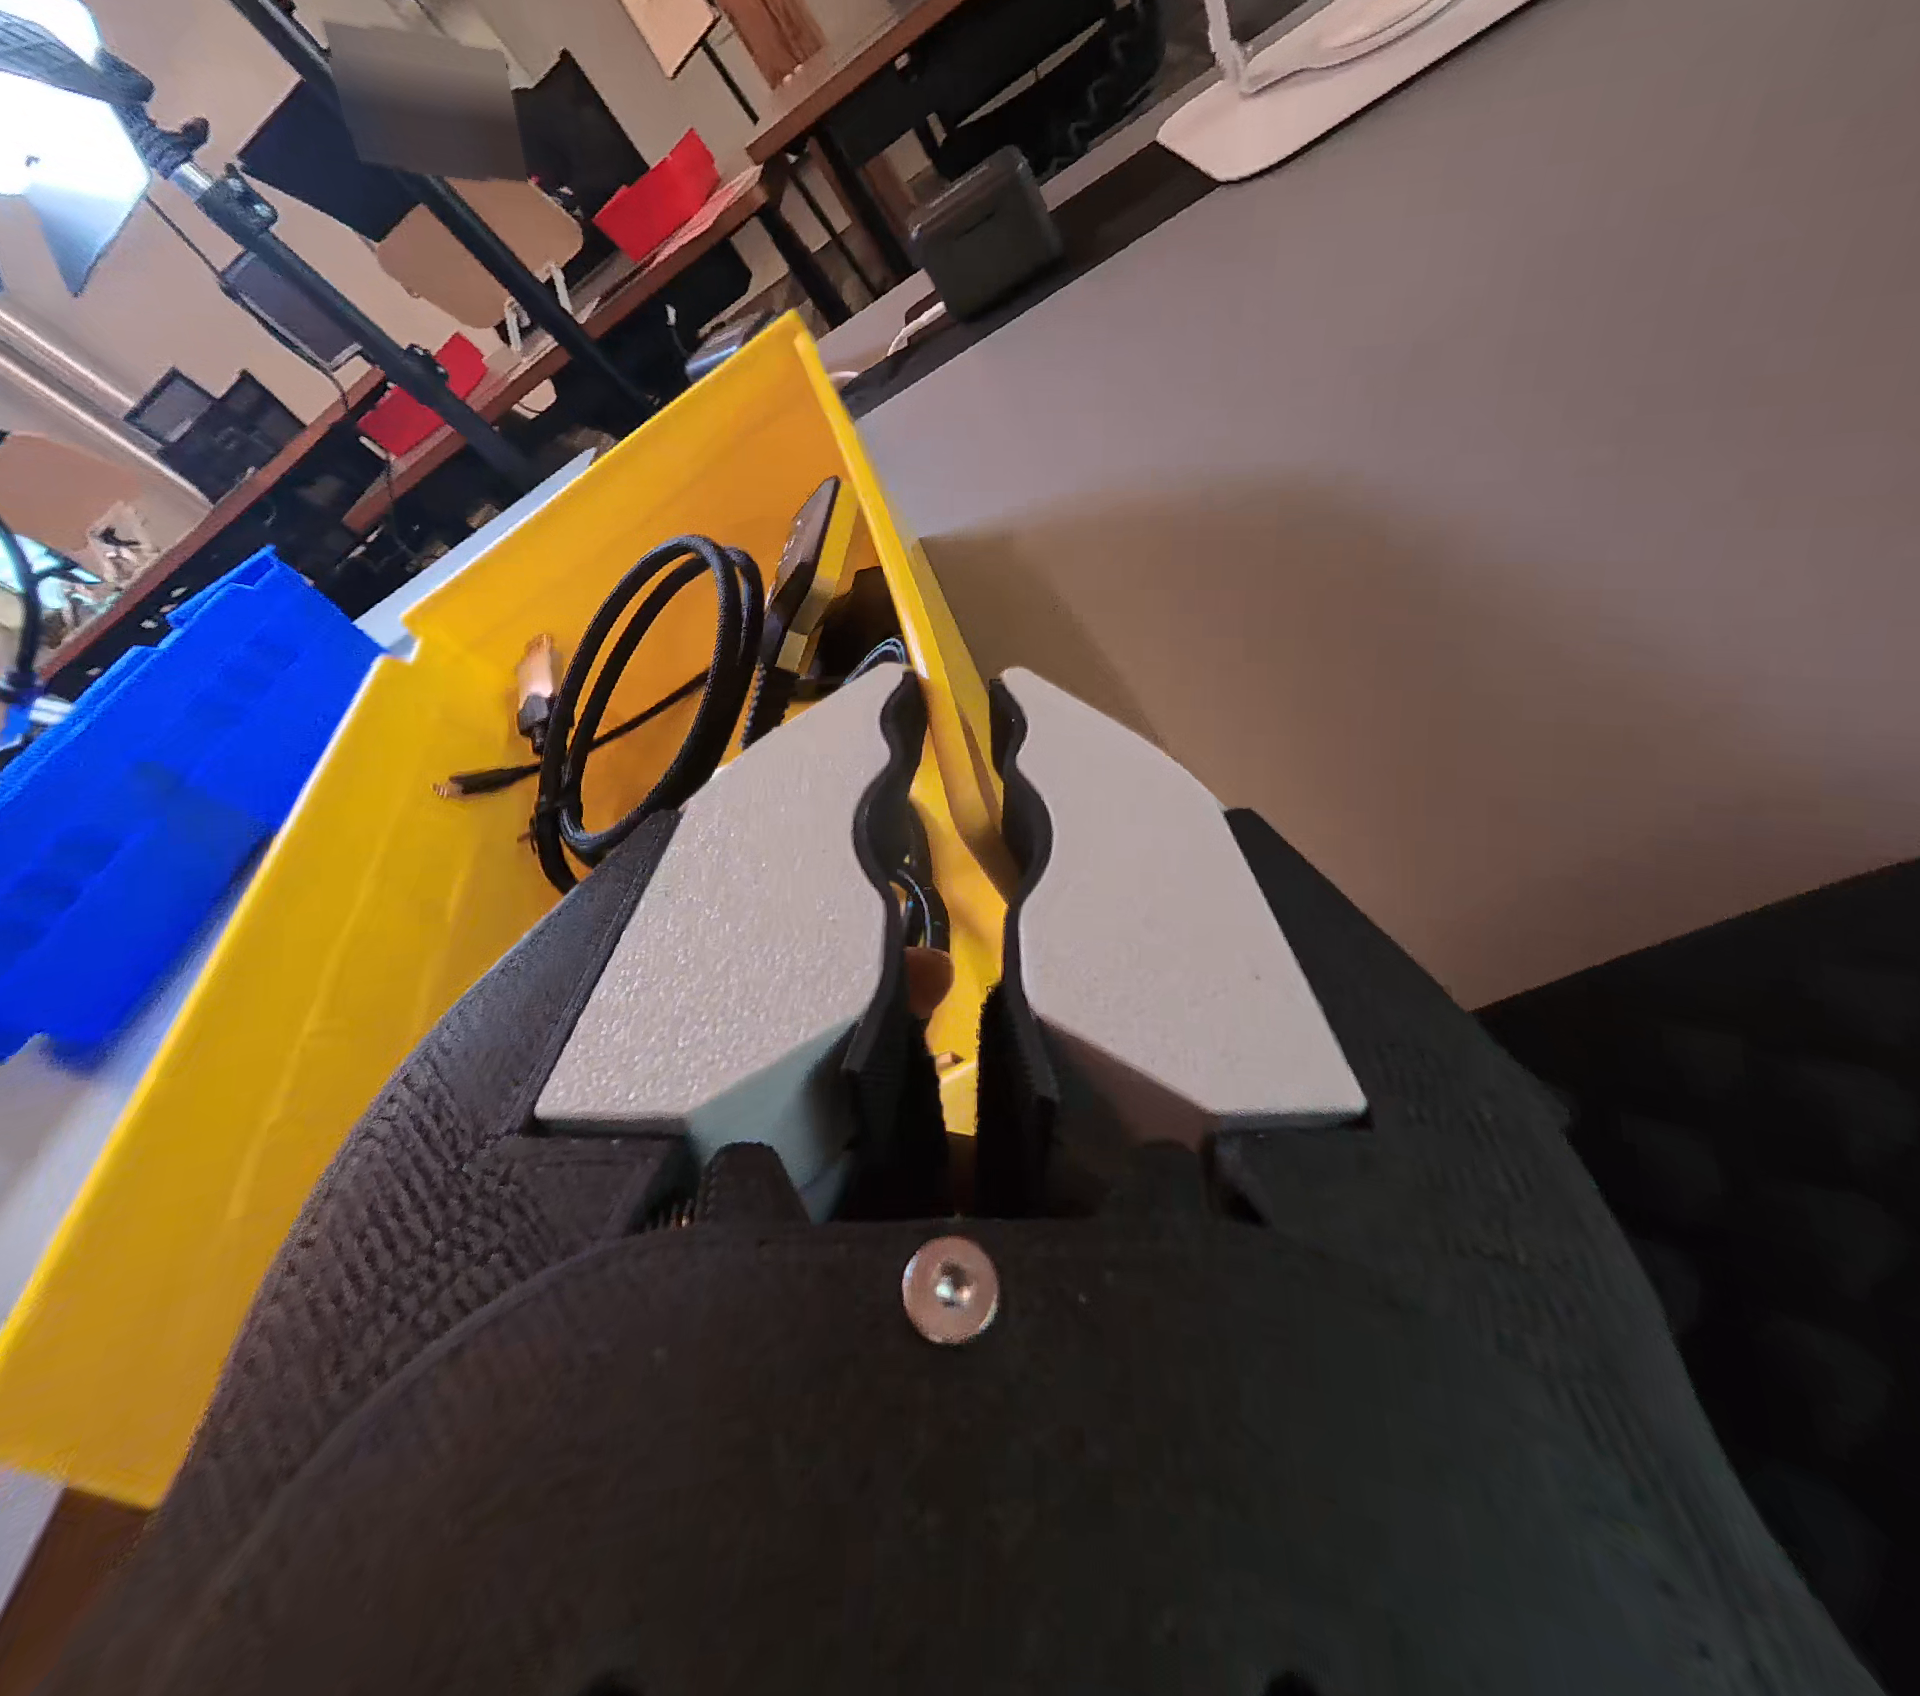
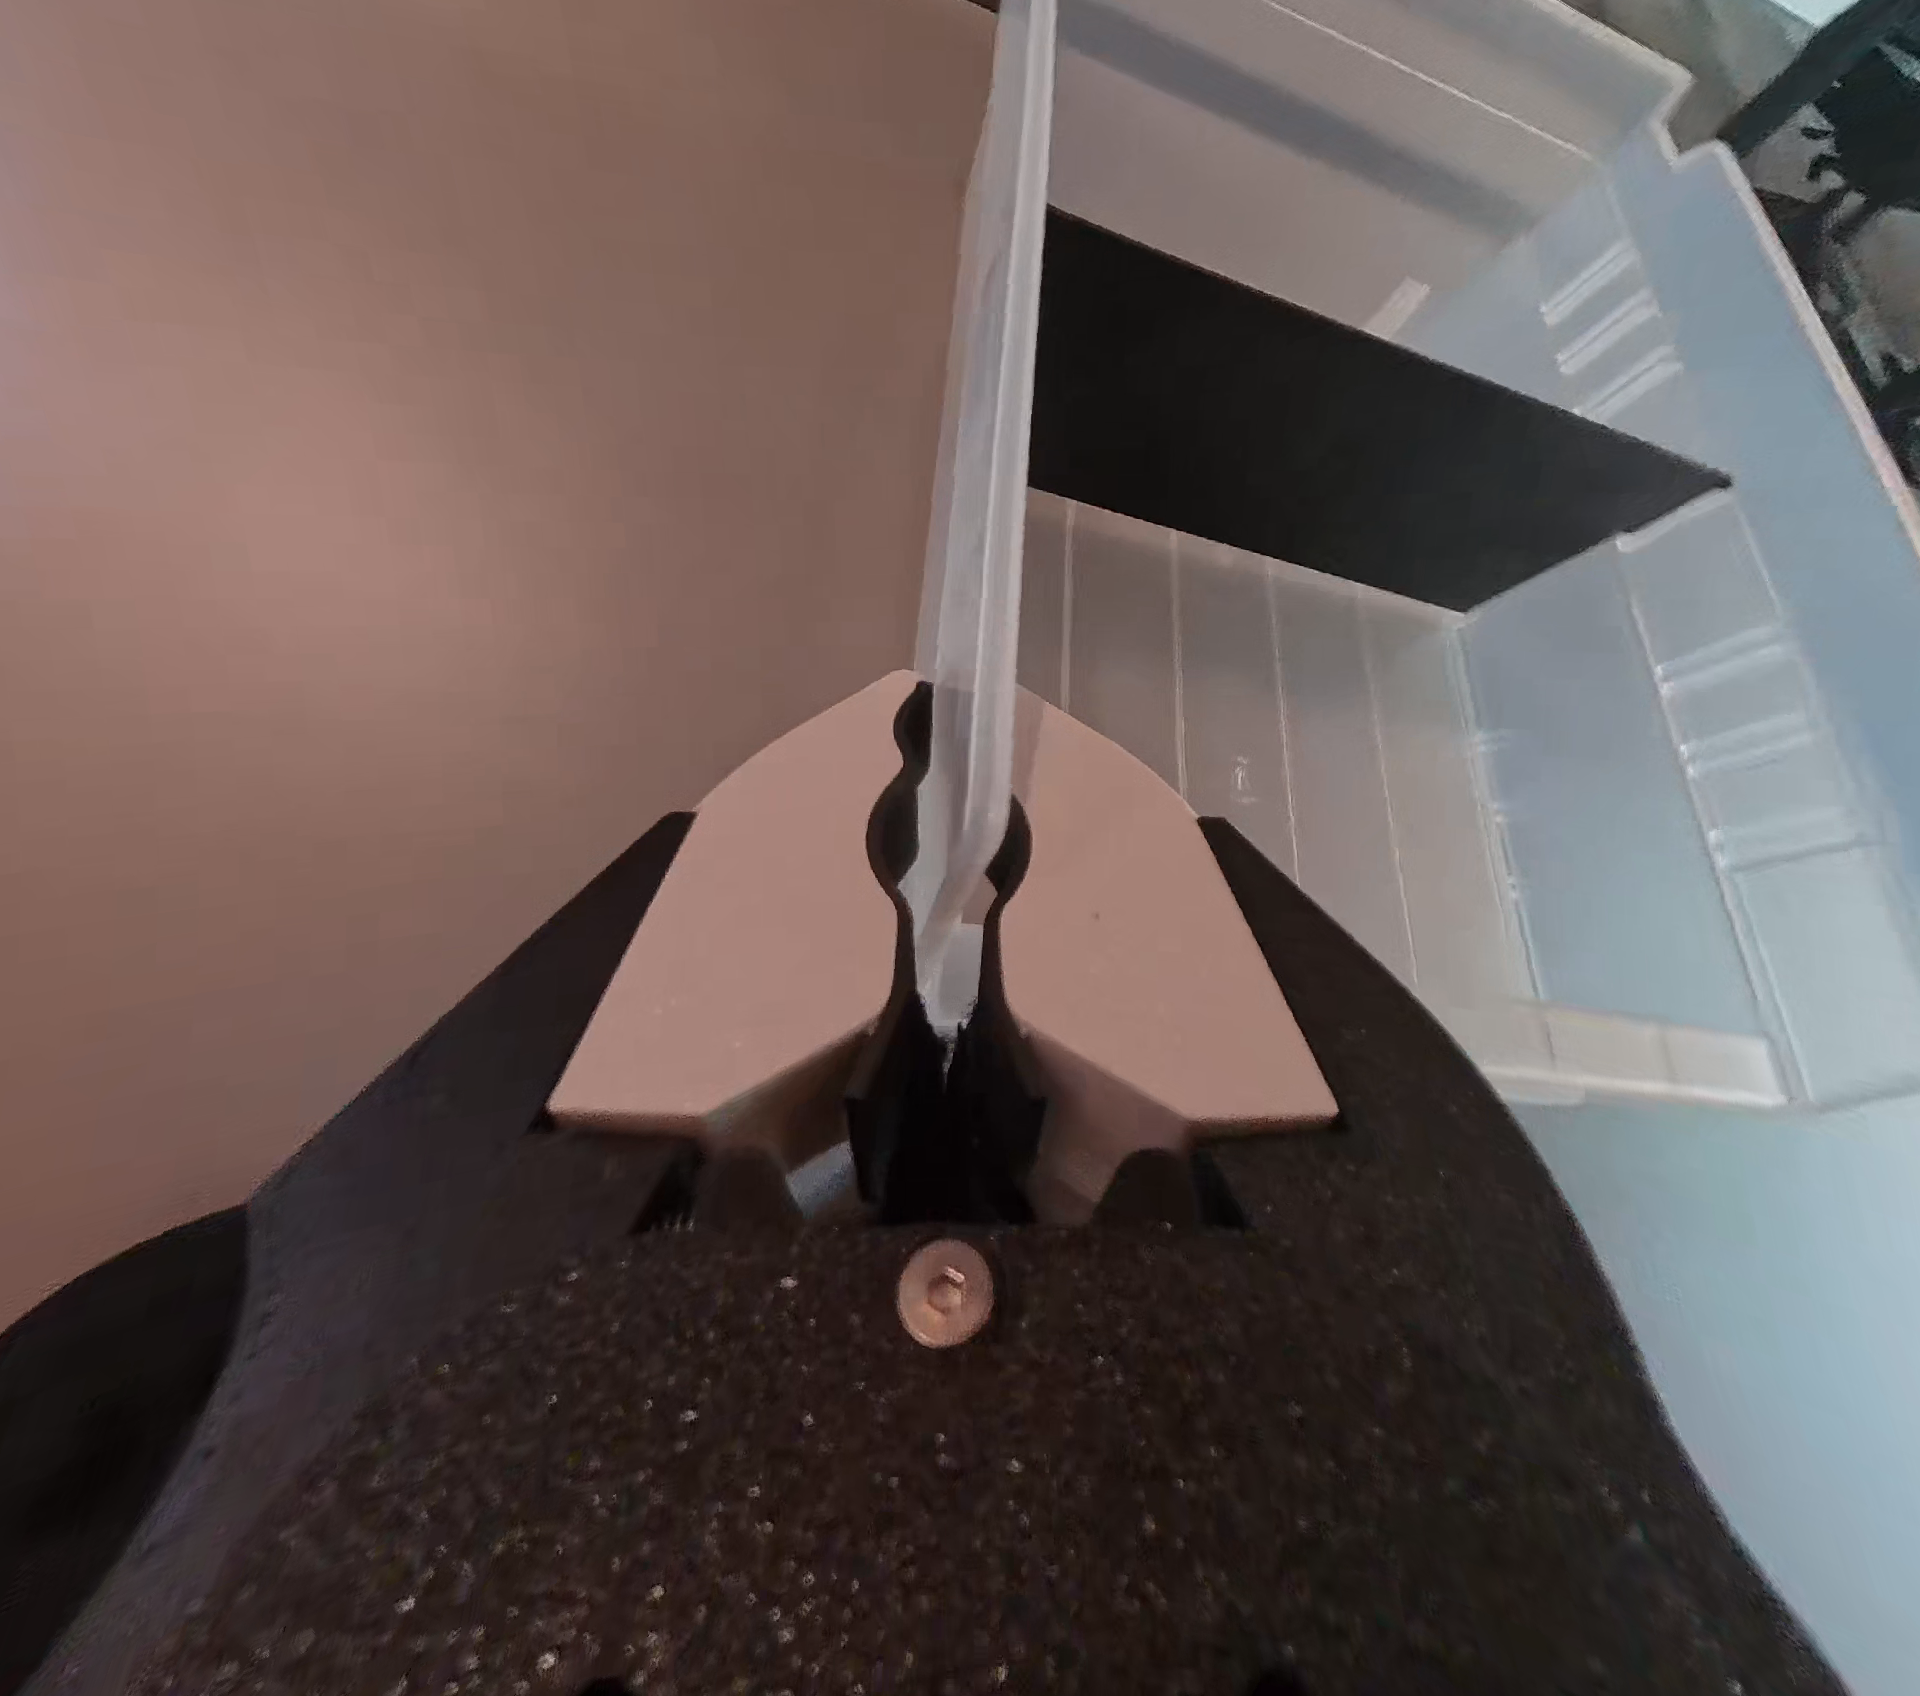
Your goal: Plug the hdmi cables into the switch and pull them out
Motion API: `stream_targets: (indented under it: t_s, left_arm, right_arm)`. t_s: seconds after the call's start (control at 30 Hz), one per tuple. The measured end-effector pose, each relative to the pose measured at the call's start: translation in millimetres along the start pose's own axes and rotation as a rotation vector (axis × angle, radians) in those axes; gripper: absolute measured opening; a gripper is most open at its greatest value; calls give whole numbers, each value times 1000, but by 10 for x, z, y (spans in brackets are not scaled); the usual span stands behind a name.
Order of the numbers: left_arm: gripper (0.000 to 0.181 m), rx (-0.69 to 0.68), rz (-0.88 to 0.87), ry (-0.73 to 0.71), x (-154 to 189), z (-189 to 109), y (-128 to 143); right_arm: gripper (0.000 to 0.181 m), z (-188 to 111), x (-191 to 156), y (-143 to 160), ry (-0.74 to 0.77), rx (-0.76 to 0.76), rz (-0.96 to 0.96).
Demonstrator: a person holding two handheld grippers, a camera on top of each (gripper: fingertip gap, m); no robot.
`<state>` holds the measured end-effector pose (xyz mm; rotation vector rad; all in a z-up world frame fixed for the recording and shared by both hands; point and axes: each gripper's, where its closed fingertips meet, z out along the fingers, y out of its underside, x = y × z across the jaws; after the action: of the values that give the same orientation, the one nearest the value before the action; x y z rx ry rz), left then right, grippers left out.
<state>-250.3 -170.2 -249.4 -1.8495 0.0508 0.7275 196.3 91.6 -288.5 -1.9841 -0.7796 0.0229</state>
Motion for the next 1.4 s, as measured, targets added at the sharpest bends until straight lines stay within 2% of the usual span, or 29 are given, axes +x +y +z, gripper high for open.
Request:
stream_targets:
  t_s: [0.2,0.37,0.8,0.83,0.93,1.03,1.13,1.23,1.27,1.3,1.33,1.37,1.4]
  left_arm:
    - [7,30,-12,-43,55,-4,-49]
    - [6,34,-50,-48,127,44,-103]
    - [9,56,-41,15,147,44,-103]
    - [11,55,-31,33,169,30,-99]
    - [34,84,-55,161,254,-106,-179]
    - [44,156,-146,202,17,-348,-374]
    - [45,195,-207,98,-469,-589,-469]
    - [44,166,-214,-77,-921,-748,-374]
    - [44,149,-207,-131,-1035,-775,-321]
    - [44,131,-205,-168,-1111,-786,-266]
    - [44,115,-212,-181,-1142,-782,-222]
    - [44,104,-226,-174,-1134,-763,-191]
    - [44,98,-250,-151,-1095,-731,-173]
  right_arm:
    - [7,-20,27,30,38,-42,-8]
    - [7,-147,-96,92,-29,-161,-70]
    - [12,-193,-220,86,-150,-143,-96]
    - [17,-217,-199,47,-135,-122,-114]
    - [37,-388,-81,-246,-36,20,-183]
    - [60,-672,-165,-729,-23,336,-265]
    - [59,-961,-511,-1095,-162,724,-262]
    - [54,-1034,-954,-1165,-486,990,-77]
    - [54,-987,-1056,-1144,-613,1014,47]
    - [63,-957,-1163,-1118,-742,975,121]
    - [75,-983,-1285,-1081,-851,910,95]
    - [77,-987,-1351,-1044,-890,861,40]
    - [75,-944,-1364,-1011,-864,840,-16]
